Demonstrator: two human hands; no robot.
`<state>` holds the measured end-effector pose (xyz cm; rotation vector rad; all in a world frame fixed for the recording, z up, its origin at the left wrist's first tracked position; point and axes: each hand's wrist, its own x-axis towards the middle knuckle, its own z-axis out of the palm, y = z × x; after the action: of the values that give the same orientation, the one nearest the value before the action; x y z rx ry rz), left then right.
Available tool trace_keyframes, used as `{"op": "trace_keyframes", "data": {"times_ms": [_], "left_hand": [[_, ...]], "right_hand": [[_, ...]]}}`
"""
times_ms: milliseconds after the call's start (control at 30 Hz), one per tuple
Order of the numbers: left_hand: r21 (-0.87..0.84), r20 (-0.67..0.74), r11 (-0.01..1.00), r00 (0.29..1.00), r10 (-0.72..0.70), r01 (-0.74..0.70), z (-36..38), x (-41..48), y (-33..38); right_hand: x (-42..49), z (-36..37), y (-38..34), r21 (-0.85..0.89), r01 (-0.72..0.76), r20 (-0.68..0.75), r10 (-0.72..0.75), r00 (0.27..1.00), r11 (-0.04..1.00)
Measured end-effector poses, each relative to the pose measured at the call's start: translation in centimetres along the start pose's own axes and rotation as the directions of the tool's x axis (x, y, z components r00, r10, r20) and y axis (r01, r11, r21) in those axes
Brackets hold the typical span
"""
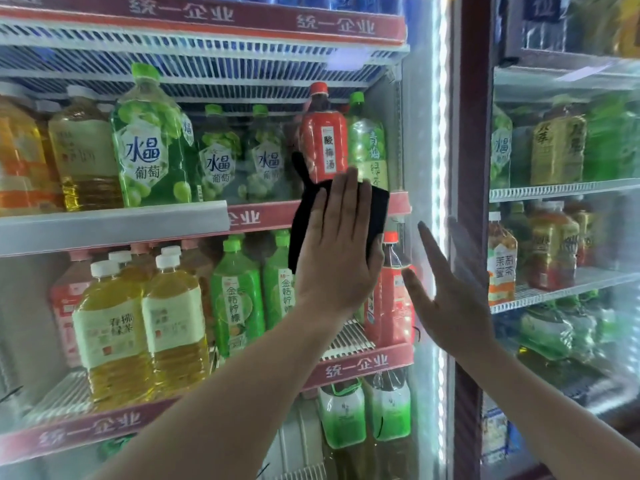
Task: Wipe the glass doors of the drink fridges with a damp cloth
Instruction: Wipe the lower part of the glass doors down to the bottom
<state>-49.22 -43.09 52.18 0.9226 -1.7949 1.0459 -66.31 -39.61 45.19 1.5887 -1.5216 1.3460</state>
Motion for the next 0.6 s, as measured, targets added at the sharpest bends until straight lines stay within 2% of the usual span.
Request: {"op": "trace_keyframes", "data": {"times_ms": [133, 300, 400, 500, 600], "left_hand": [[-0.035, -0.002, 0.993, 0.994, 0.112, -0.112, 2.0, -3.5, 2.5], [0.014, 0.107, 0.959, 0.954, 0.282, -0.285, 3.0, -7.8, 4.4], [0.034, 0.133, 0.926, 0.920, 0.368, -0.376, 2.4, -7.6, 3.6], [0.057, 0.191, 0.860, 0.851, 0.489, -0.507, 1.5, -5.8, 2.5], [0.066, 0.228, 0.843, 0.830, 0.508, -0.534, 0.9, -2.5, 2.3]], "right_hand": [[-0.2, -0.7, 0.9, -0.052, 0.021, 0.029, -0.019, 0.999, 0.998], [-0.9, -1.1, 2.0, -0.073, 0.064, 0.079, -0.058, 0.995, 0.995], [-1.7, -1.4, 2.5, -0.075, 0.084, 0.108, -0.075, 0.991, 0.994], [-2.0, -2.1, 2.9, -0.083, 0.079, 0.111, -0.070, 0.991, 0.993], [-2.0, -2.7, 3.4, -0.091, 0.073, 0.077, -0.066, 0.995, 0.993]]}}
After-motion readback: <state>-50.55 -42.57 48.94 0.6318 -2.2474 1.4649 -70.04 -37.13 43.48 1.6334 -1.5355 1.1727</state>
